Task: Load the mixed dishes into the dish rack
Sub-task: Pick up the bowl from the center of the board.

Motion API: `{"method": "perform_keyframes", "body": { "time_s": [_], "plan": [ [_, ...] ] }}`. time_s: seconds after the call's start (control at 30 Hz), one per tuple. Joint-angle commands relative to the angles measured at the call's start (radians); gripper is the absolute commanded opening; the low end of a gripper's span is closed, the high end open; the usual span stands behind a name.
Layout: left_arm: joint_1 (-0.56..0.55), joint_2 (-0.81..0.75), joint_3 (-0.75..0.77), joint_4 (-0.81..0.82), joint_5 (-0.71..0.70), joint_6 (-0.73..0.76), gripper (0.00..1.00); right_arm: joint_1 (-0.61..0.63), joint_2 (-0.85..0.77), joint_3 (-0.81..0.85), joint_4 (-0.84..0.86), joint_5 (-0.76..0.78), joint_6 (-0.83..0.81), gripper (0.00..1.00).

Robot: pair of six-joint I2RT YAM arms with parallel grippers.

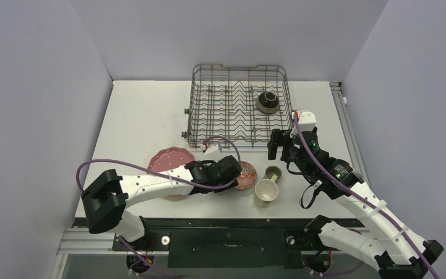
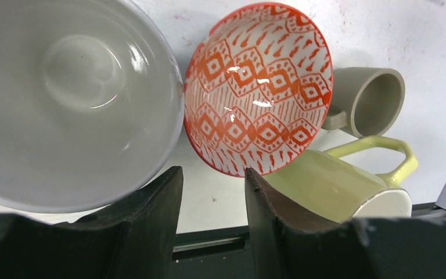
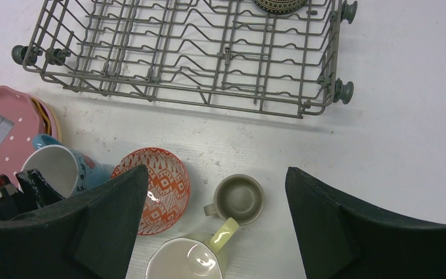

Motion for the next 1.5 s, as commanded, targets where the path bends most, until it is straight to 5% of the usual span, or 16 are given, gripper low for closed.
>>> {"method": "perform_keyframes", "body": {
  "time_s": [0.0, 0.33, 0.57, 1.47],
  "plan": [
    [0.037, 0.005, -0.012, 0.013, -0.014, 0.04, 0.4, -0.001, 0.007, -0.005, 0.024, -0.005, 0.007, 0.83],
    [0.082, 0.007, -0.003, 0.011, -0.013, 0.114, 0.41, -0.001, 0.016, -0.01, 0.032, -0.003, 0.006, 0.83],
    [0.017, 0.042, 0.097, -0.061, -0.019, 0.146, 0.49, -0.001, 0.019, -0.011, 0.036, -0.002, 0.003, 0.84],
    [-0.006, 0.188, 0.177, -0.084, 0.024, 0.037, 0.55, -0.001, -0.004, -0.024, 0.036, -0.008, 0.002, 0.84]
  ]
}}
